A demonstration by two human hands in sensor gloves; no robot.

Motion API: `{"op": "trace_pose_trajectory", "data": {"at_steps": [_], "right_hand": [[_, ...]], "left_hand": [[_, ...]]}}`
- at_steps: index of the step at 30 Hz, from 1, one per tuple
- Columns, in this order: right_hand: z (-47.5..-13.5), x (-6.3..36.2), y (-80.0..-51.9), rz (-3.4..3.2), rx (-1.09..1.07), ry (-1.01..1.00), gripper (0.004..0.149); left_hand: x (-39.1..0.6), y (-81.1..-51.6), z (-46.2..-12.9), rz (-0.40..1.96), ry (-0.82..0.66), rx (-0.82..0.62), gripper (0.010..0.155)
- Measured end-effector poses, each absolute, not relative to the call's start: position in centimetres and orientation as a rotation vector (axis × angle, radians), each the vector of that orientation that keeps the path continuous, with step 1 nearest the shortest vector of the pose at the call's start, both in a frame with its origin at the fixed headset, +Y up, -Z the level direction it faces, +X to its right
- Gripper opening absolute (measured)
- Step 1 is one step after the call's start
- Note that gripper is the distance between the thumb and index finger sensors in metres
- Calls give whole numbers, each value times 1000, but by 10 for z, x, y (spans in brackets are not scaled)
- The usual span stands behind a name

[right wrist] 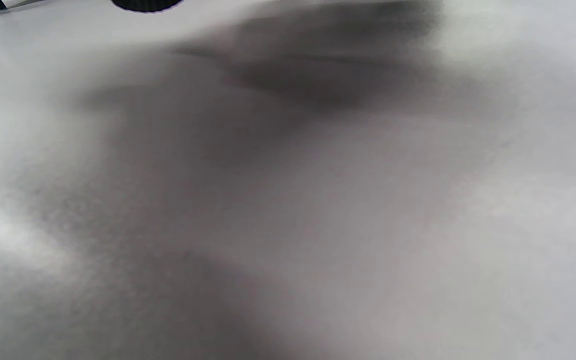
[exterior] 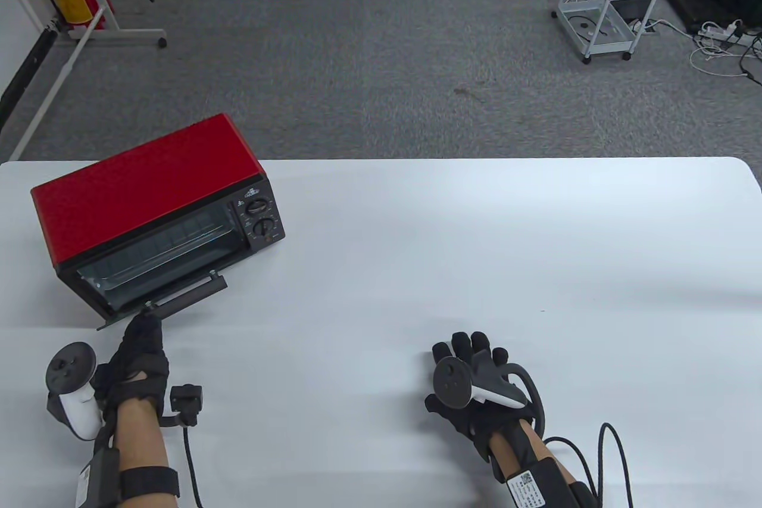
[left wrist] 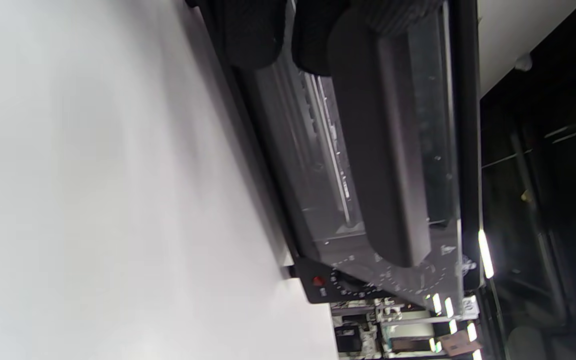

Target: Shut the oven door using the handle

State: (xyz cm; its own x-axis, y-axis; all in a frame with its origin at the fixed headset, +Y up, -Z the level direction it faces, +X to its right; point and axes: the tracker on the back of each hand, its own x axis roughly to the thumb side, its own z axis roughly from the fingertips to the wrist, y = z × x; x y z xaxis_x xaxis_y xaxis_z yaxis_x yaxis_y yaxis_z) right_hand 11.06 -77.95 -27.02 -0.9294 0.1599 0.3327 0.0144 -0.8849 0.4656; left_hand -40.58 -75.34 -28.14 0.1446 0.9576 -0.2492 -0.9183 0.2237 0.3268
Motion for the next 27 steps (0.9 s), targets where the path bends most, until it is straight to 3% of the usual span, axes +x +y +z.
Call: {"op": "trace_pose_trajectory", "data": {"at_steps": [16,27], "right_hand": [[-277,110,-779,2927,553,726,87],[-281,112,-778,2921,539,723,87]], "left_hand": [[-410,-747,-291,1410,468,240,55],[-418,-738,-301,1412,498,234,55]]}}
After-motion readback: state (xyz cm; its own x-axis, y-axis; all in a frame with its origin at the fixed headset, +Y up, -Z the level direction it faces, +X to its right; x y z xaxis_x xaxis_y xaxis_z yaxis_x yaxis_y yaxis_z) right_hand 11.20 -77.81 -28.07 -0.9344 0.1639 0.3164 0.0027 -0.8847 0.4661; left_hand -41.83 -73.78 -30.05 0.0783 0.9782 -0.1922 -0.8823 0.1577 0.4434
